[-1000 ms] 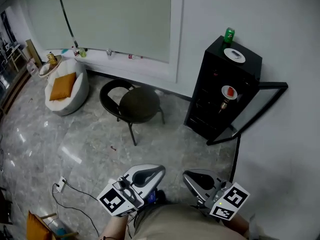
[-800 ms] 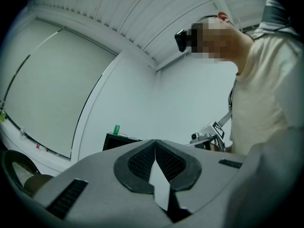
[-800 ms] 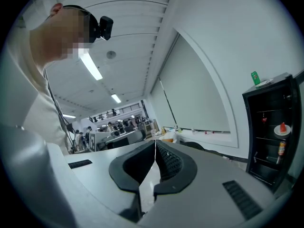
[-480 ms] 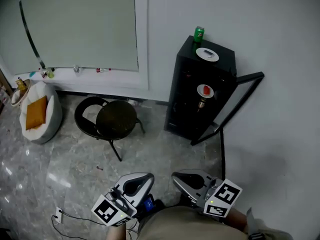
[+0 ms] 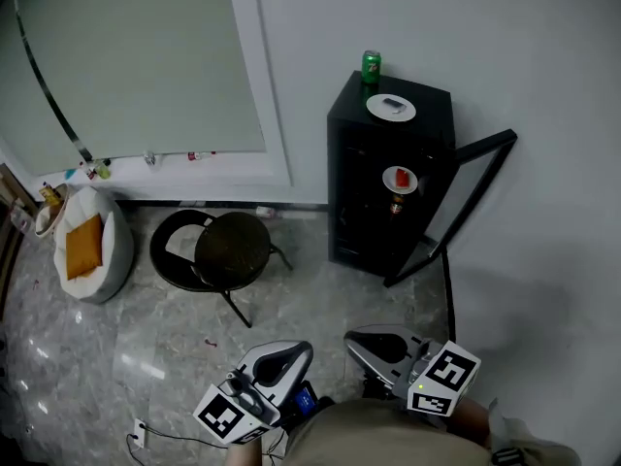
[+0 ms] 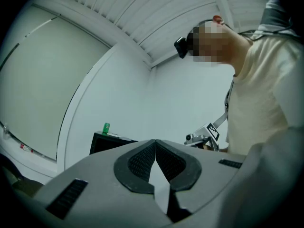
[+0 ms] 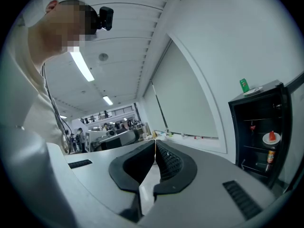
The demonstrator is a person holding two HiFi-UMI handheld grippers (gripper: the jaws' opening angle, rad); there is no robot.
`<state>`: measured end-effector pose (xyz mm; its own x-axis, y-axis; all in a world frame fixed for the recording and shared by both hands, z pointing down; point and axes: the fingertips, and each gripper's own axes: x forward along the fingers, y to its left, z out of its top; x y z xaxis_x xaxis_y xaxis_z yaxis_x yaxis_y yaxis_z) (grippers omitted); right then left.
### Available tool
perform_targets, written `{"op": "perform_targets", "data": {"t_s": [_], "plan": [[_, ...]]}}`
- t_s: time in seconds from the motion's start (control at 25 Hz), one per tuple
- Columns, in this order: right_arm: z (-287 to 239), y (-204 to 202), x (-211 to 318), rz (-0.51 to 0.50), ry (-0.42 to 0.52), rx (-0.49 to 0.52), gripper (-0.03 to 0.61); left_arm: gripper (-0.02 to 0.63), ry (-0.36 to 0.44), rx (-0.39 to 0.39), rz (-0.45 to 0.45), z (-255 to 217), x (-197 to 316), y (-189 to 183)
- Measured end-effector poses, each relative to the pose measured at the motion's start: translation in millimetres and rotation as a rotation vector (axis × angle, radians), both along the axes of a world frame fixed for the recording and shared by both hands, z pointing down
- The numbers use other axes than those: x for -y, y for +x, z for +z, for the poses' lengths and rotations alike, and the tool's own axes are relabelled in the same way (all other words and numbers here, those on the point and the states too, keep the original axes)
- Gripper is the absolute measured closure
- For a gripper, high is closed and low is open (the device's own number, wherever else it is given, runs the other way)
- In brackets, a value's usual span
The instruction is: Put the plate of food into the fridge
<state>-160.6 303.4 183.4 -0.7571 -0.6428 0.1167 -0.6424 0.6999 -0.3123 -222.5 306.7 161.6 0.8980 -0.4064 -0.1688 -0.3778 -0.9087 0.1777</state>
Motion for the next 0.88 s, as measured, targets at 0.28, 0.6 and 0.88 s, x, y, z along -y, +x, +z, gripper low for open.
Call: {"op": "perform_targets", "data": {"t_s": [0.28,0.6,0.88], "plan": [[-0.3,52.4,26.0,-0.009,0.005,0.021,0.558,0.604,0.012,0.044,0.007,-2.4,29.7,54.3],[5.4,119.4,52.6,-0.033,-0.031,0.028,0.558,0.604,-0.025,0.097,0.021,2.1,56.3,125.4],[9.8,178.6,83.6,-0.004,-0.036,0.067,0.558,0.604,-0.005,0.099,0.025,-4.2,78.6,176.7]]}}
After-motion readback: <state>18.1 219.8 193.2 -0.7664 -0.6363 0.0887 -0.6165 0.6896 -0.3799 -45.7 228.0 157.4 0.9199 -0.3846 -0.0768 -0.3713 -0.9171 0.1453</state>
